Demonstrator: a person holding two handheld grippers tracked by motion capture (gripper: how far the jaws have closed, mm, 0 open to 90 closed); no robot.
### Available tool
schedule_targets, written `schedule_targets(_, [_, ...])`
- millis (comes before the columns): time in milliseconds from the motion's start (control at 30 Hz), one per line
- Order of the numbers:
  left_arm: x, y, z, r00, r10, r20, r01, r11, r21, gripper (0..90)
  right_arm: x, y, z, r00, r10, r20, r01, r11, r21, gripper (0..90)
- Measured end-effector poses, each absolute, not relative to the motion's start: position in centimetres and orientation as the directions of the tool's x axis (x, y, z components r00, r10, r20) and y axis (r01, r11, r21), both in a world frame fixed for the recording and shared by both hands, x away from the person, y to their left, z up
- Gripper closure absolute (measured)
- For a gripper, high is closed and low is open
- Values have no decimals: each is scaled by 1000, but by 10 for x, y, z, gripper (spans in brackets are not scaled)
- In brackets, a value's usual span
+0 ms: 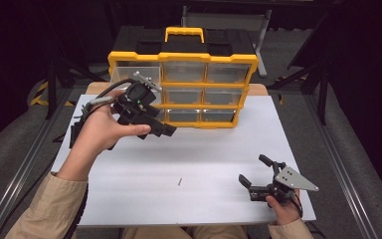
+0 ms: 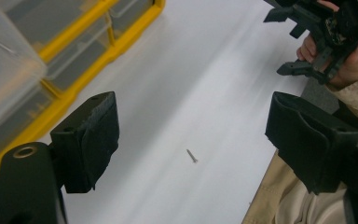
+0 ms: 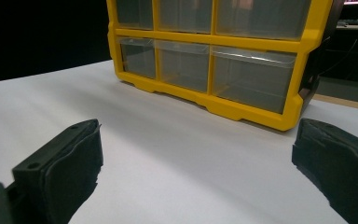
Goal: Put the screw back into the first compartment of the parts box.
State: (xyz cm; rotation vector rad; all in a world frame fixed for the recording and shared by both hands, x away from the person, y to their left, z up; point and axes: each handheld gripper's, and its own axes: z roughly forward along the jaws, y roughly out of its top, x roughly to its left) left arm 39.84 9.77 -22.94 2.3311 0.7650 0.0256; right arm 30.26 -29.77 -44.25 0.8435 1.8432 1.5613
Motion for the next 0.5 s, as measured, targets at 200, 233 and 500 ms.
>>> schedule_targets(200, [394, 98, -256, 828, 533, -175, 516, -601, 611, 175, 302, -297, -442, -635, 772, -25, 102, 116, 988, 21])
schedule_targets(233, [393, 99, -263, 827, 533, -180, 518, -597, 613, 174, 303, -298, -442, -636, 771, -28, 100, 118, 988, 21])
schedule_targets(500, [387, 97, -299, 829, 528, -182, 517, -602, 608, 169, 303, -297, -443, -635, 772, -27, 103, 119, 988, 21])
